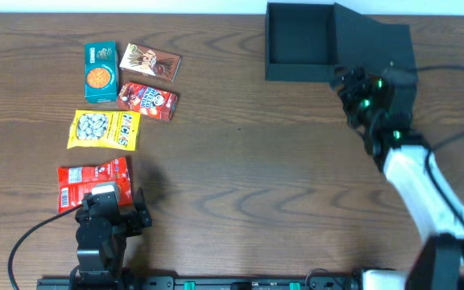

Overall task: Pack container
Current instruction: 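Reach the right gripper up to the black box's raised lid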

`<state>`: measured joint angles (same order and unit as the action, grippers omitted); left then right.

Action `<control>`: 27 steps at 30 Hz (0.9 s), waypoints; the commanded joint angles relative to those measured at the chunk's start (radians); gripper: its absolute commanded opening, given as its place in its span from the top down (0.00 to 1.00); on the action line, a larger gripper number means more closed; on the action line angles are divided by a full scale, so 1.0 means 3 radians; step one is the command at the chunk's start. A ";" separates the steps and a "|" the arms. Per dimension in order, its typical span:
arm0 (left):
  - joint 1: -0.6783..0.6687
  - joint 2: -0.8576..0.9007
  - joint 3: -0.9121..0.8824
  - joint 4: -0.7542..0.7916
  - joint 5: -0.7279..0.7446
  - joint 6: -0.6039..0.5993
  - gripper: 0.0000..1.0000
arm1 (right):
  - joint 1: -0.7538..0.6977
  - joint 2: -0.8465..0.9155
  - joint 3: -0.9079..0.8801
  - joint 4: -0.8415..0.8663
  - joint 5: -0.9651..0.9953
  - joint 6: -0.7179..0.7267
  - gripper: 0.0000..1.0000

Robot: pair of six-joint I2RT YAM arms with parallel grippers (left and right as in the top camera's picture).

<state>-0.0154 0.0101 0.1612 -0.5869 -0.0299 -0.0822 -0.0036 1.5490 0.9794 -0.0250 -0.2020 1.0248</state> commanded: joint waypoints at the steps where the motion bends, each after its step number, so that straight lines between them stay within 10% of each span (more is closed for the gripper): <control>1: 0.0013 -0.0022 -0.0029 -0.0001 -0.0010 -0.0025 0.05 | -0.0033 0.0306 0.0394 -0.0136 -0.0079 -0.0064 0.01; 17: 0.0013 -0.0022 -0.0029 -0.0001 -0.0010 -0.0025 0.05 | -0.0018 0.1601 0.1887 -0.0993 -0.0286 0.0360 0.21; 24: 0.0013 -0.0022 -0.0029 -0.0001 -0.0010 -0.0025 0.05 | 0.0142 0.1671 0.2047 -0.0535 -0.0198 0.0094 0.87; 27: 0.0013 -0.0022 -0.0029 -0.0001 -0.0010 -0.0025 0.05 | 0.0181 0.1691 0.2047 -0.0501 -0.0102 0.0093 0.99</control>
<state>-0.0158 0.0101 0.1612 -0.5869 -0.0296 -0.0822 0.0307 2.0598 1.5753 -0.1753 -0.2642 1.0721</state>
